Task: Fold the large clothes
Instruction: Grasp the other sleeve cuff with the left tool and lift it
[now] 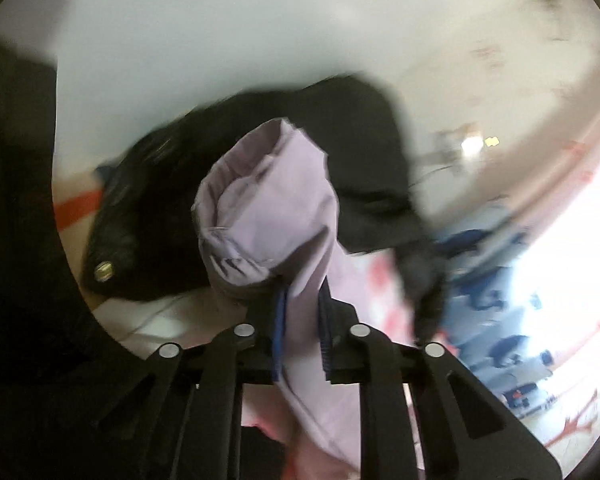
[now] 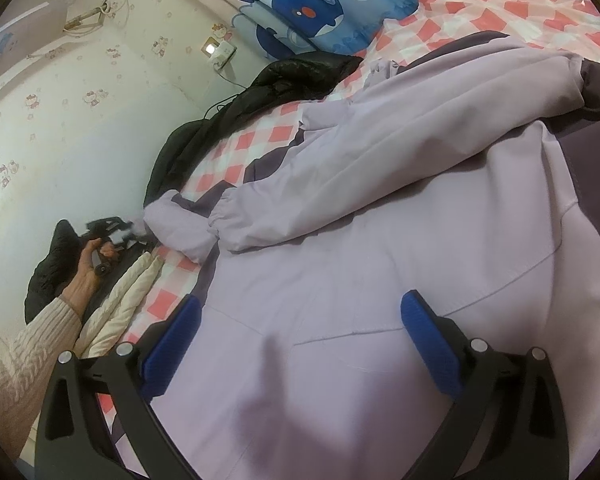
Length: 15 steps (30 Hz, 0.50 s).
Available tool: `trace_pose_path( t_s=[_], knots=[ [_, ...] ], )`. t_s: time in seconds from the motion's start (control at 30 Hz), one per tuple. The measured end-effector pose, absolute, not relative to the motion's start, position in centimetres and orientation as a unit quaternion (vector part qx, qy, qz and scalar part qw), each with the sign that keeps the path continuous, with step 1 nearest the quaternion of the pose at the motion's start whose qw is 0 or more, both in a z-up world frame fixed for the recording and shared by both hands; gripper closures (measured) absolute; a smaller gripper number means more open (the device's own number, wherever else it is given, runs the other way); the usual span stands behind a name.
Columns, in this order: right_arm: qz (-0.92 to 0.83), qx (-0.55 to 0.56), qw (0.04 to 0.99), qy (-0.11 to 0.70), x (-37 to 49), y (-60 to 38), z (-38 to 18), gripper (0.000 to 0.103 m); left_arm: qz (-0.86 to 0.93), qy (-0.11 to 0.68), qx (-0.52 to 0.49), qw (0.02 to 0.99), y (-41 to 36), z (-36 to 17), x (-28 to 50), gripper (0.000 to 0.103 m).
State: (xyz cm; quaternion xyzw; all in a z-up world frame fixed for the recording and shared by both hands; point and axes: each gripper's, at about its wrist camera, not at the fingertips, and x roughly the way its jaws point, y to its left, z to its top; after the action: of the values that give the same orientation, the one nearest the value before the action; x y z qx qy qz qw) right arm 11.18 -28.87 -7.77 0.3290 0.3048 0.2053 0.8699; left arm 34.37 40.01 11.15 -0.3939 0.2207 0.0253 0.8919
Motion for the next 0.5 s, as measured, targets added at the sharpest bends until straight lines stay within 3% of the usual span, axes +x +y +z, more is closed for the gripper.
trace_pose_path(
  t_s=[0.23, 0.5],
  knots=[
    [0.209, 0.336, 0.868, 0.3, 11.4, -29.0, -7.8, 0.007, -0.056, 0.161, -0.369, 0.914, 35.3, 17.7, 28.7, 0.095],
    [0.2, 0.337, 0.87, 0.298, 11.1, -29.2, -7.2, 0.007, -0.218, 0.139, -0.313, 0.914, 15.6, 24.8, 25.7, 0.097]
  ],
)
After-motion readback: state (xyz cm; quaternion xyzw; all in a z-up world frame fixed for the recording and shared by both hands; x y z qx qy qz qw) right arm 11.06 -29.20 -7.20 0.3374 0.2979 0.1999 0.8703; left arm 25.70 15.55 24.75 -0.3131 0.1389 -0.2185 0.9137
